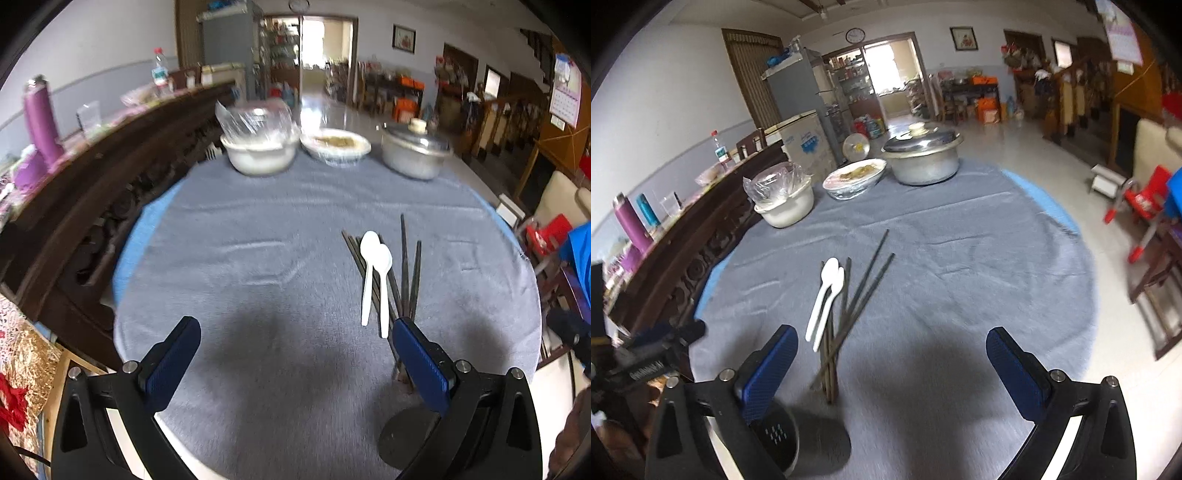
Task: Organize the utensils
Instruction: 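Close the left tool on one white spoon while the right tool grasps the other spoon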
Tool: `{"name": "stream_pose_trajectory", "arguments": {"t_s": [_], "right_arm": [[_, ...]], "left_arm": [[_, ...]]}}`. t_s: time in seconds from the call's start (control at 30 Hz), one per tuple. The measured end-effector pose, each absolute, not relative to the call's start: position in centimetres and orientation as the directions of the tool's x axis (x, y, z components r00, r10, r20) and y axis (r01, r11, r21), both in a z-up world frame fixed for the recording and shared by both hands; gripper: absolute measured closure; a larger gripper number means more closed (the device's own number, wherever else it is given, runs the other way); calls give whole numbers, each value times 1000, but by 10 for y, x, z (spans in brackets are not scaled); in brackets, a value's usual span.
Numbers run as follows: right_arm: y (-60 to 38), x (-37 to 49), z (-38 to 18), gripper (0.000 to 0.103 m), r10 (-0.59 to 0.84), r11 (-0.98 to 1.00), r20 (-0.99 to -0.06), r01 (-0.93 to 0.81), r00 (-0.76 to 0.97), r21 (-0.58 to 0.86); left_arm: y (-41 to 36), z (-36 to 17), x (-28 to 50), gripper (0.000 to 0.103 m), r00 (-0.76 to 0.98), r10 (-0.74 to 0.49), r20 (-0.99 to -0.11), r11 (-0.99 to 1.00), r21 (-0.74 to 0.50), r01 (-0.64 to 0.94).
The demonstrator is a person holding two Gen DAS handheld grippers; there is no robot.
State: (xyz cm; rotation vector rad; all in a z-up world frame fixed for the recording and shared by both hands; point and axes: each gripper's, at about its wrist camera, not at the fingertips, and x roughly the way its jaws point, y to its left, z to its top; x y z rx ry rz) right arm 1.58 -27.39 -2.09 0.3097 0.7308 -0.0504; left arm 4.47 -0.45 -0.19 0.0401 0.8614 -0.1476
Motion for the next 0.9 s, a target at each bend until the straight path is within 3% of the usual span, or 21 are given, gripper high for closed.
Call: {"name": "stream_pose_trajectory", "arguments": {"t_s": [0.13,0.2,0.3,0.37,0.5,0.73,0.8,0.9], "right_arm": [[-283,67,-41,22,220,926,-681,70,699,371],[-282,100,-56,40,303,905,-691,29,656,425],[-272,139,-78,59,403,874,-696,-23,594,486],[-264,164,-92,65,441,857,-691,-39,573,514],[-248,205,-116,78,441,860,-714,-30,543,509],[-239,238,-139,82,453,859,-745,-17,489,511],[-236,242,-143,95,451,864,-754,-23,479,502],[-237,243,-145,99,444,871,-749,-40,492,490]], "left_arm": [[-4,-20,76,3,582,-144,-800,987,-69,149],[-3,-27,88,22,559,-158,-814,984,-86,153],[-2,-36,104,43,520,-184,-834,979,-110,171],[-2,-39,111,48,513,-189,-837,977,-109,181],[-1,-43,127,48,497,-217,-840,971,-133,200],[-12,-49,161,48,478,-236,-846,962,-134,238],[-17,-50,169,48,478,-242,-845,958,-132,253],[-26,-52,178,48,472,-253,-845,952,-130,279]]}}
